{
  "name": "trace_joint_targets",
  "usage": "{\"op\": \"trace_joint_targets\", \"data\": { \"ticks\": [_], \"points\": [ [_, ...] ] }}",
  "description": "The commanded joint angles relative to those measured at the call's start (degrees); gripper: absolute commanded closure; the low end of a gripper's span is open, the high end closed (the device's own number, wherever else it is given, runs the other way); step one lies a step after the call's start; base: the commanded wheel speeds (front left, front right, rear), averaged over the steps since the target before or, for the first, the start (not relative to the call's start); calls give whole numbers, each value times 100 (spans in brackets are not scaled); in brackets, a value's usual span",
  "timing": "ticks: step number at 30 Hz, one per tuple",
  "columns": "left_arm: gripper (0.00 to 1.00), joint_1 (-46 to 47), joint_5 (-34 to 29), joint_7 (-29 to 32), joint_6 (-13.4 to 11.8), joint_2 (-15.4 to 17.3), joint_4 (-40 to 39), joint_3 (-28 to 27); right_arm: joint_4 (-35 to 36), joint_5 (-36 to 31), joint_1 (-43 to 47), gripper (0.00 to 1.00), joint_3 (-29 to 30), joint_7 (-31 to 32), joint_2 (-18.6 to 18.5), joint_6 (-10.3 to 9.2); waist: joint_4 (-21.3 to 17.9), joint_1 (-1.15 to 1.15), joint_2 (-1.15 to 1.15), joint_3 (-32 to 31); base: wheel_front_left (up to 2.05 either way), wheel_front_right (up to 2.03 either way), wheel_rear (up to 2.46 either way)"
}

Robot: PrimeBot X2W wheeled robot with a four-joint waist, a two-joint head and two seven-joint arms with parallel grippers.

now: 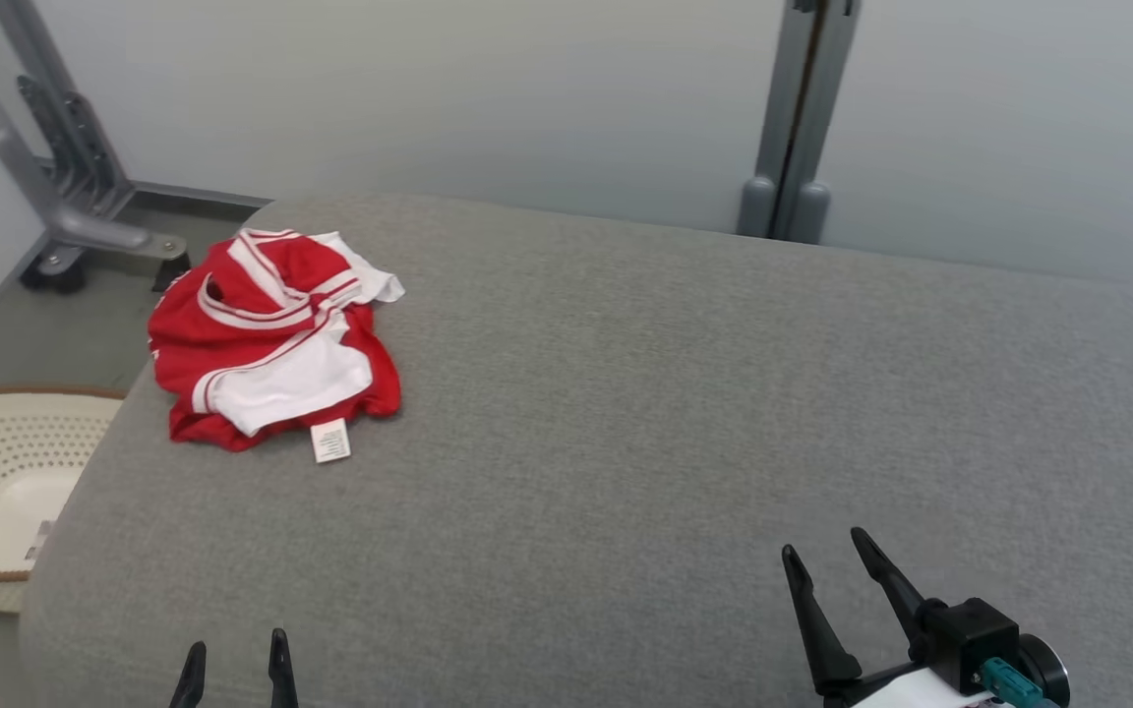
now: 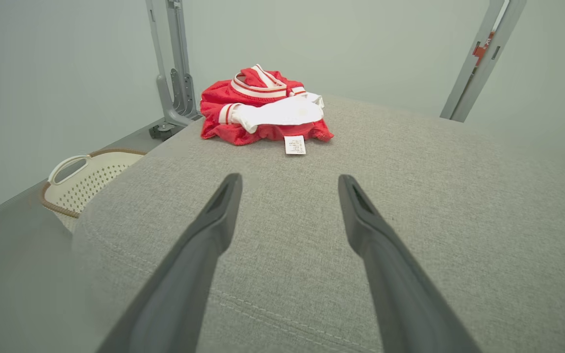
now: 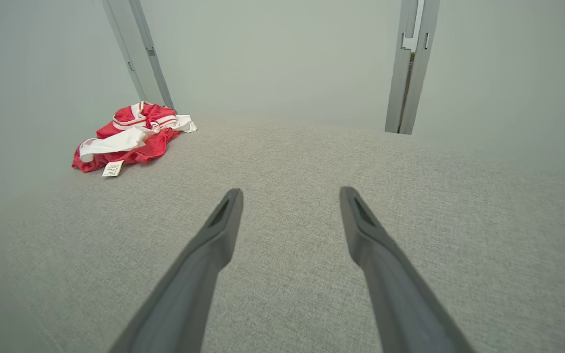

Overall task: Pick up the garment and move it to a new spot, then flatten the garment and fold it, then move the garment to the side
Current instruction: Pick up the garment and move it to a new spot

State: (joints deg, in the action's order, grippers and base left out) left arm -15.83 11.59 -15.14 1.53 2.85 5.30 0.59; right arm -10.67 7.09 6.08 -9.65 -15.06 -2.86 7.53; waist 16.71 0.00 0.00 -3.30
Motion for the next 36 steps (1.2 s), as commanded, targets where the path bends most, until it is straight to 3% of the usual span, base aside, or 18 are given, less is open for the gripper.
{"op": "trace_joint_targets", "data": {
  "ticks": [1, 8, 15, 21, 23, 29, 36],
  "points": [
    [0, -88, 53, 2, 48, 14, -51, -35, -24, 15, -44, 0, -6, -15, -10, -9, 463, 0, 0, -115, 0, 0, 0],
    [0, 137, 163, 2, 153, 14, -81, -13, -66, -103, -59, 0, 10, -15, -14, -9, 194, 0, 0, 159, 0, 0, 0],
    [0, 1343, 364, 2, 314, 13, 254, 252, 231, -177, -518, 0, 109, -15, -398, -9, -261, 0, 0, 1500, 0, 0, 0],
    [0, 3051, 740, 336, 426, 71, 1283, 280, 454, -86, -969, 0, 245, -15, -951, -9, -386, 0, 0, 2614, 0, 0, 0],
    [0, 3627, 905, 555, 298, 121, 1644, 81, 528, -63, -1092, 0, 270, -15, -1097, -9, -407, 0, 0, 2859, 0, 0, 0],
    [0, 4900, 1208, 1338, 91, 365, 2864, -216, 688, -8, -1300, 0, 296, -15, -1388, -9, -457, 0, 0, 3233, 0, 0, 0],
    [0, 5801, 1222, 1562, -51, 612, 4289, -288, 834, 45, -1392, 0, 197, 80, -1578, -9, -591, 0, 0, 3306, 0, 0, 0]
  ]
}}
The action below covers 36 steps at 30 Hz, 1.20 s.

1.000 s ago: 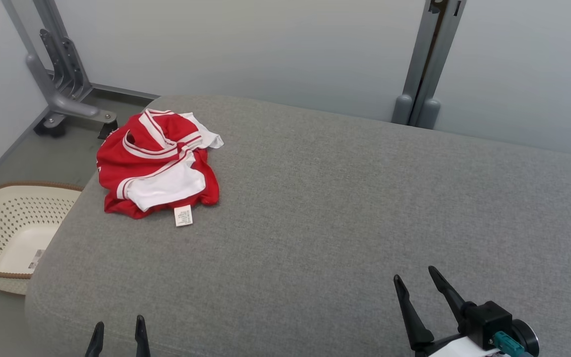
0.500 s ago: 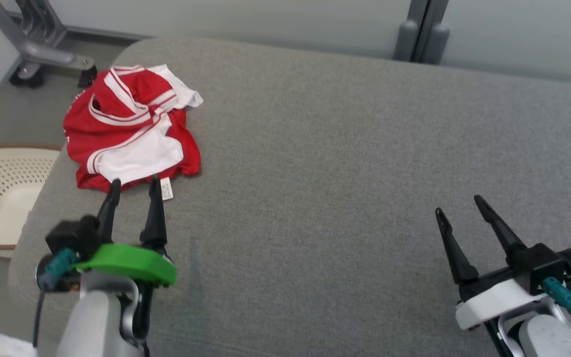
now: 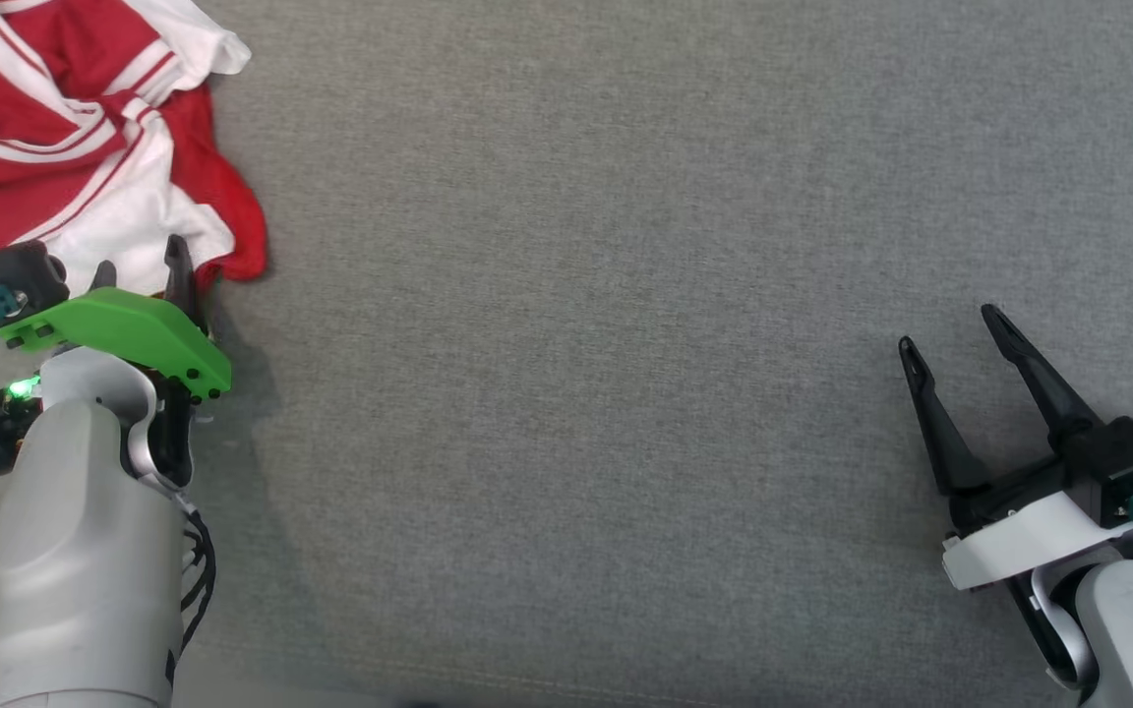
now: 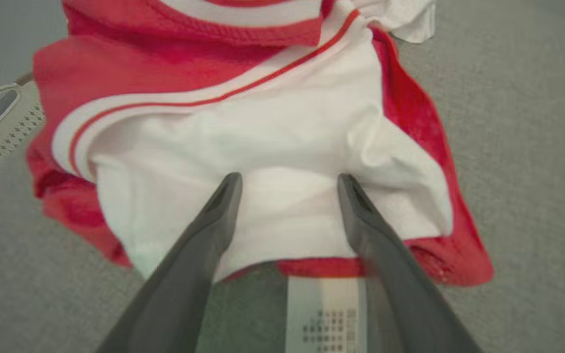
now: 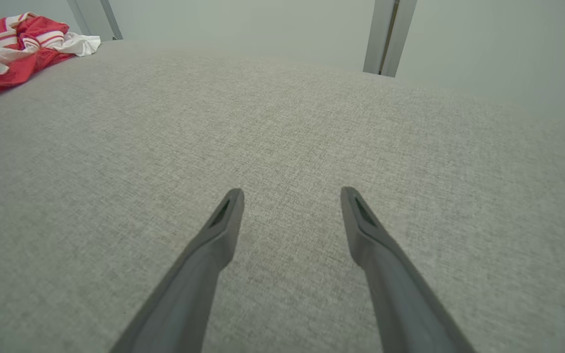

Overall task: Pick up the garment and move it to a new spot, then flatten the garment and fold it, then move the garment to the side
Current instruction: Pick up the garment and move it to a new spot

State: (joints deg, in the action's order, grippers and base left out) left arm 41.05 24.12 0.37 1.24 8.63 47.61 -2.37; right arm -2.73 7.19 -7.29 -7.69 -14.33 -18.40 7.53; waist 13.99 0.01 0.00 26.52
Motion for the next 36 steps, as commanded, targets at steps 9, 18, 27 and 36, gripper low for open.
{"op": "trace_joint_targets", "data": {
  "ticks": [9, 18, 27, 36],
  "points": [
    [100, 482, -197, -198, 118, 141, 1002, 242, -32, 96, 62, 0, 15, 61, 146, -9, -405, -1, 0, 72, 0, 0, 0],
    [100, 538, -439, -770, 286, 431, 209, 501, -428, 146, 243, 0, -85, -47, 635, -9, -390, -1, 0, -803, 0, 0, 0],
    [100, -270, -308, 327, 484, 525, -2108, 917, -866, 153, 400, 0, -253, -88, 1147, -9, -626, -1, 0, -1745, 0, 0, 0],
    [100, -1651, 403, 2122, 532, 444, -5326, 1420, -876, 173, 589, 0, -193, -91, 1406, -9, -1108, -1, 0, -2129, 0, 0, 0]
  ]
}}
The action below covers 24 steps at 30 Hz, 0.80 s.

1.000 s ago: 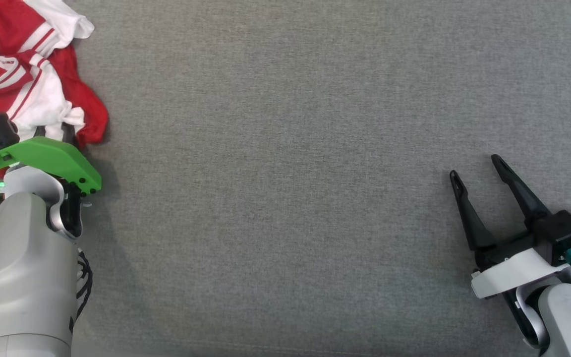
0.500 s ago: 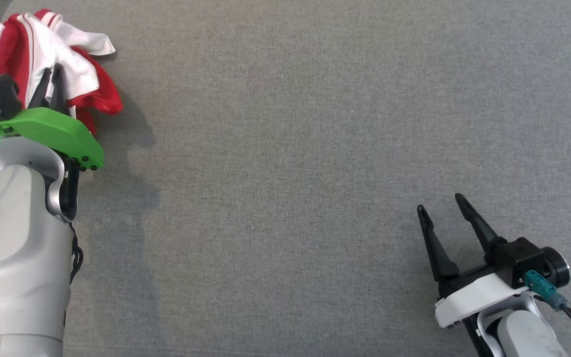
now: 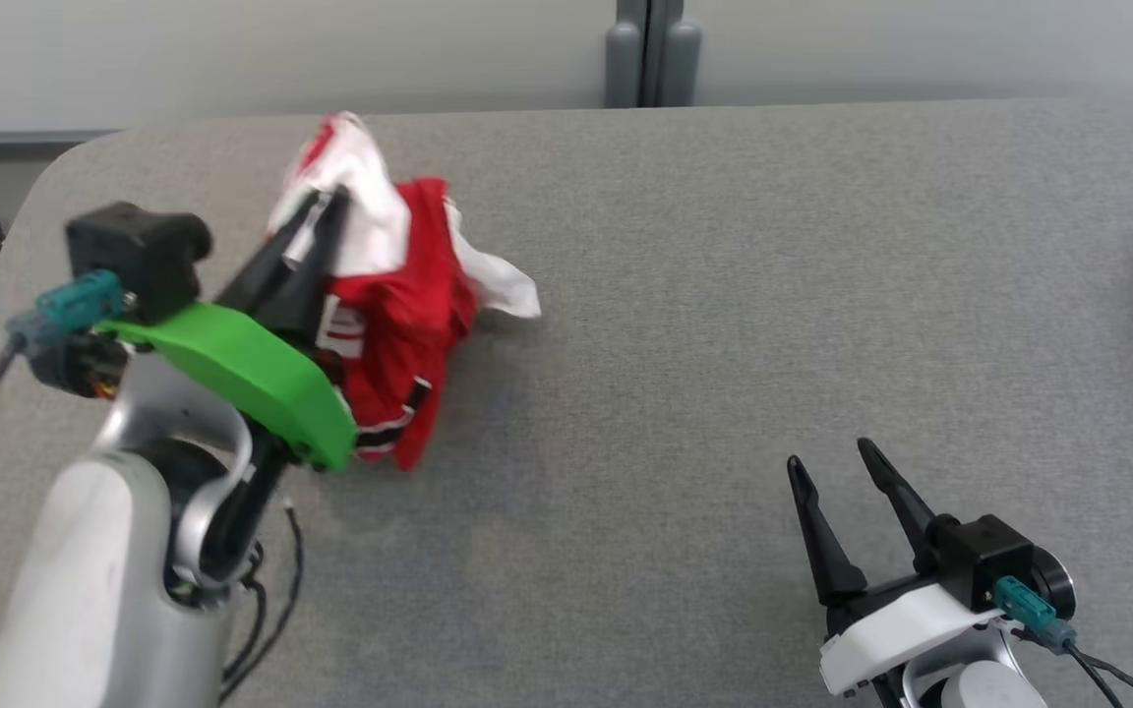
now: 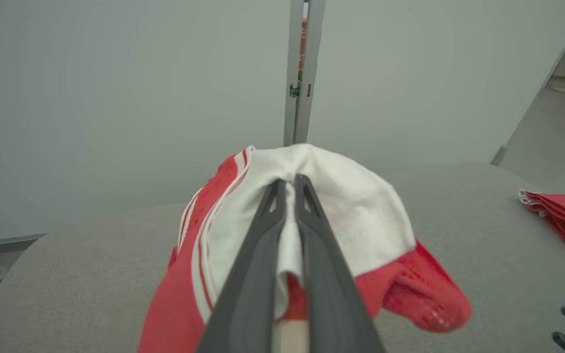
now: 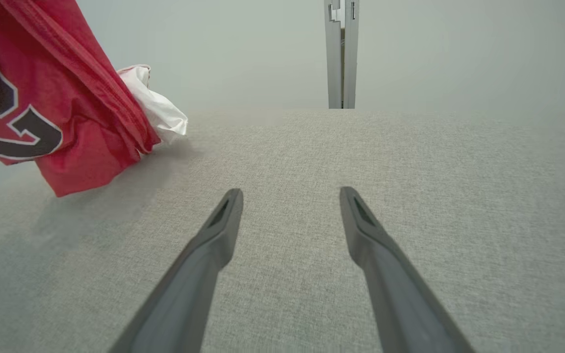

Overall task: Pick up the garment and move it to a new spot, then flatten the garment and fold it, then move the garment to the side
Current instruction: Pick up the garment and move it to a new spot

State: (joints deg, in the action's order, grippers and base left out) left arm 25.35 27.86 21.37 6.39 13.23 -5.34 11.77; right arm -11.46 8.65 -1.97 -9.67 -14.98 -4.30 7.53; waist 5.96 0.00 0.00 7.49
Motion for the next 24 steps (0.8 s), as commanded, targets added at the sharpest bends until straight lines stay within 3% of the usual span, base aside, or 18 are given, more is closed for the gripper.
{"op": "trace_joint_targets", "data": {
  "ticks": [1, 5, 10, 16, 22, 23, 24],
  "points": [
    [100, -216, 131, 197, 15, -57, -341, 132, -3, 30, 81, 0, 13, -26, 19, -9, -364, 0, 0, -236, 0, 0, 0],
    [100, -515, 319, 614, 43, -195, -1121, 641, 13, 43, 70, 0, -18, -27, 73, -9, -614, 0, 0, -216, 0, 0, 0],
    [100, -683, 311, 705, 57, -485, -1101, 1259, 0, 65, -28, 0, -121, -24, 102, -9, -967, 0, 0, -171, 0, 0, 0],
    [100, -884, 161, 223, -62, -840, 55, 1794, -29, 83, -72, 0, -167, -23, 120, -9, -1387, 0, 0, -100, 0, 0, 0],
    [100, -741, 151, -724, -238, -997, 1567, 2051, -61, 117, -94, 0, -170, -23, 131, -9, -1670, 0, 0, 6, 0, 0, 0],
    [55, -689, 182, -912, -282, -1008, 1780, 2084, -69, 120, -94, 0, -163, -23, 132, -9, -1700, 0, 0, 14, 0, 0, 0],
    [22, -663, 215, -1050, -302, -1016, 1915, 2130, -74, 120, -95, 0, -161, -24, 133, -9, -1723, 0, 0, 20, 0, 0, 0]
  ]
}}
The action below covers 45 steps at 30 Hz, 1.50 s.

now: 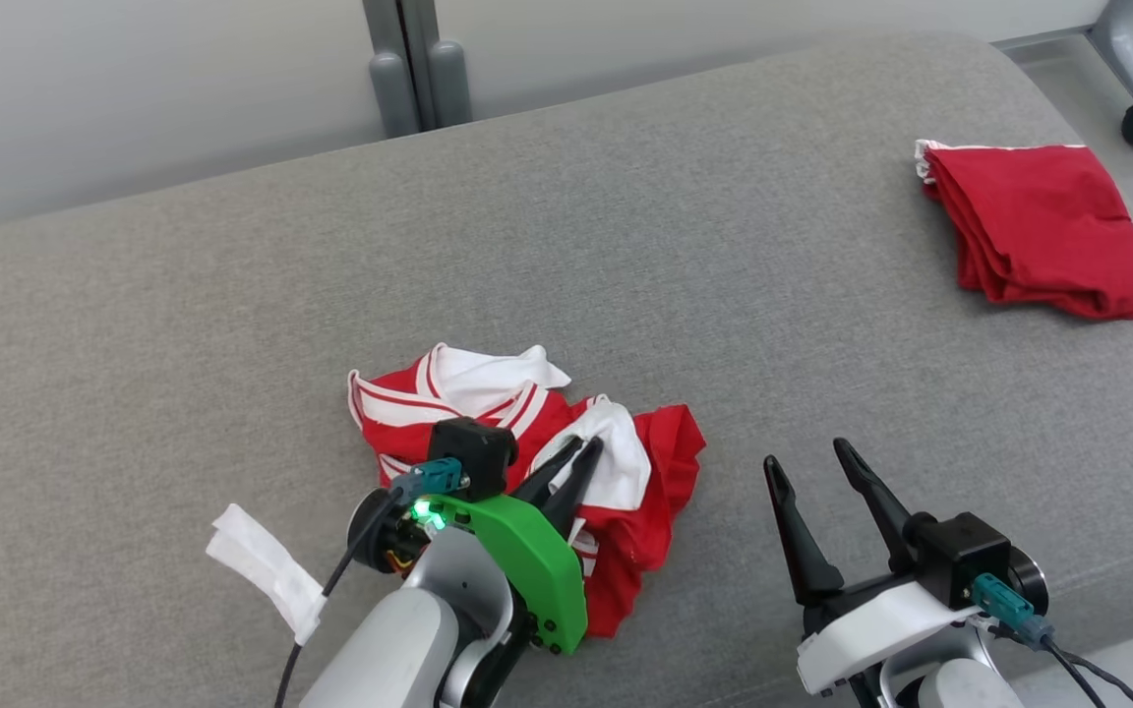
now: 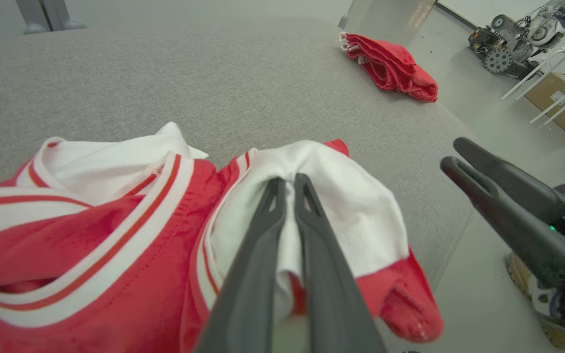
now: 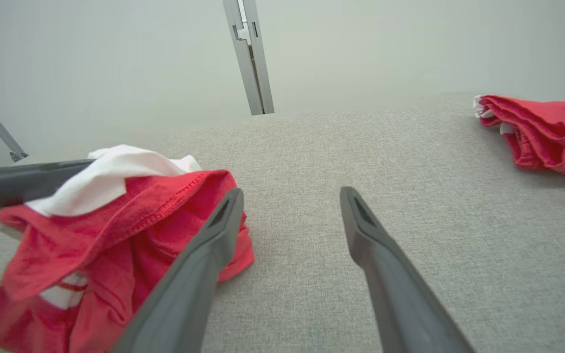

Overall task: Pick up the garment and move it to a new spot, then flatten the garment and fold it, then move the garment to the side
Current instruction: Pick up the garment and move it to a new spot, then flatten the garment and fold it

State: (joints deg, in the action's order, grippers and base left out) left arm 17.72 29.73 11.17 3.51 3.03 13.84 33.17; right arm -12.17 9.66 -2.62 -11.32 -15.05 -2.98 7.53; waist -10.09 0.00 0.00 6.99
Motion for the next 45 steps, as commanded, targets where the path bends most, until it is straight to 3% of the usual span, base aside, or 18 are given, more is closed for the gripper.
{"op": "trace_joint_targets", "data": {
  "ticks": [1, 8, 14, 23, 29, 36, 45],
  "points": [
    [0, 118, 90, -152, -39, -2, 157, 66, -10, 19, -27, 0, 17, -17, 2, -9, -135, 0, 0, 70, 0, 0, 0],
    [0, 166, 424, -1106, -374, 1, 235, 418, -3, -6, 36, 0, 134, -17, 6, -9, -114, 0, 0, 6, 0, 0, 0],
    [0, -338, 250, -1837, -727, 64, -96, 327, 63, -79, 101, 0, 315, -17, 4, -9, 19, 0, 0, -109, 0, 0, 0],
    [0, -1377, -108, -2555, -1252, 484, -388, 40, 104, -188, 313, 0, 603, -17, 4, -9, 364, 0, 0, -333, 0, 0, 0],
    [0, -2145, -498, -2635, -1459, 526, -856, -614, 84, -227, 510, 0, 740, -17, -47, -9, 576, 0, 0, -554, 0, 0, 0],
    [0, -3099, -1056, -2636, -1259, 250, -1211, -1490, 79, -287, 770, 0, 968, -17, -55, -9, 799, 0, 0, -756, 0, 0, 0],
    [0, -3625, -1473, -2636, -886, 36, -1279, -2258, -51, -341, 884, 0, 1044, -17, -57, -9, 931, 0, 0, -902, 0, 0, 0]
  ]
}}
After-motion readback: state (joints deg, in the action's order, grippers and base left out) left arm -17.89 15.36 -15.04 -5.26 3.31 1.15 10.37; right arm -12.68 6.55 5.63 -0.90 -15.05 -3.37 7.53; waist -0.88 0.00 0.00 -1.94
